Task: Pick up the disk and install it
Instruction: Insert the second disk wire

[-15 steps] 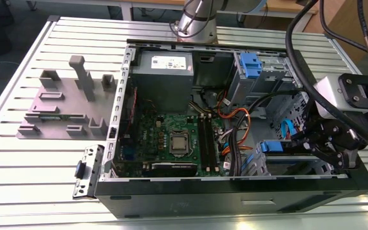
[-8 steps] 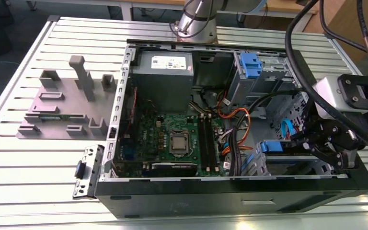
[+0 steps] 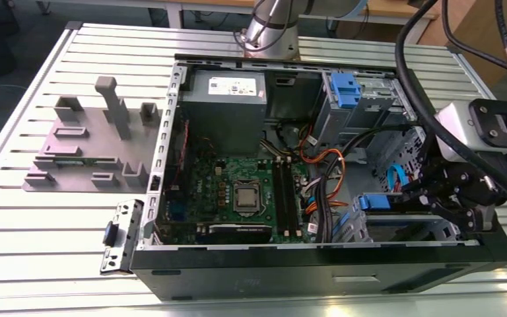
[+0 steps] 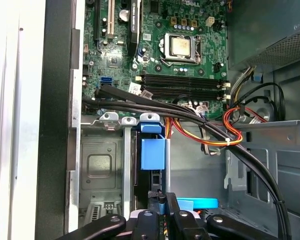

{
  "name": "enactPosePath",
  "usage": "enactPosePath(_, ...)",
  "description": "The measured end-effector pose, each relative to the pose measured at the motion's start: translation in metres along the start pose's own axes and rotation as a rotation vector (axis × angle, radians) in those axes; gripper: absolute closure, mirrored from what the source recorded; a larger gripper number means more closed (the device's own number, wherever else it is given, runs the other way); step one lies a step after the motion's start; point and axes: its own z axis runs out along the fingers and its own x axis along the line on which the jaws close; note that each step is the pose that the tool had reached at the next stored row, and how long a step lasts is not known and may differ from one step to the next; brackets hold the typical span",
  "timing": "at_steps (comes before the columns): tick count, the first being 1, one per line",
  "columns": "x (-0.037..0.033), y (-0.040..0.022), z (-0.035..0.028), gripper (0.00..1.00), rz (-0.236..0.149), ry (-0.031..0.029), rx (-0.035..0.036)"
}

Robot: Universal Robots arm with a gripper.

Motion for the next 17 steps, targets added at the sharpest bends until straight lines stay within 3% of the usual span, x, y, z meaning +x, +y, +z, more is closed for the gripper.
enactPosePath(17, 0.0009, -0.001, 0.0044, 0.82, 0.001, -0.0014, -0.0044)
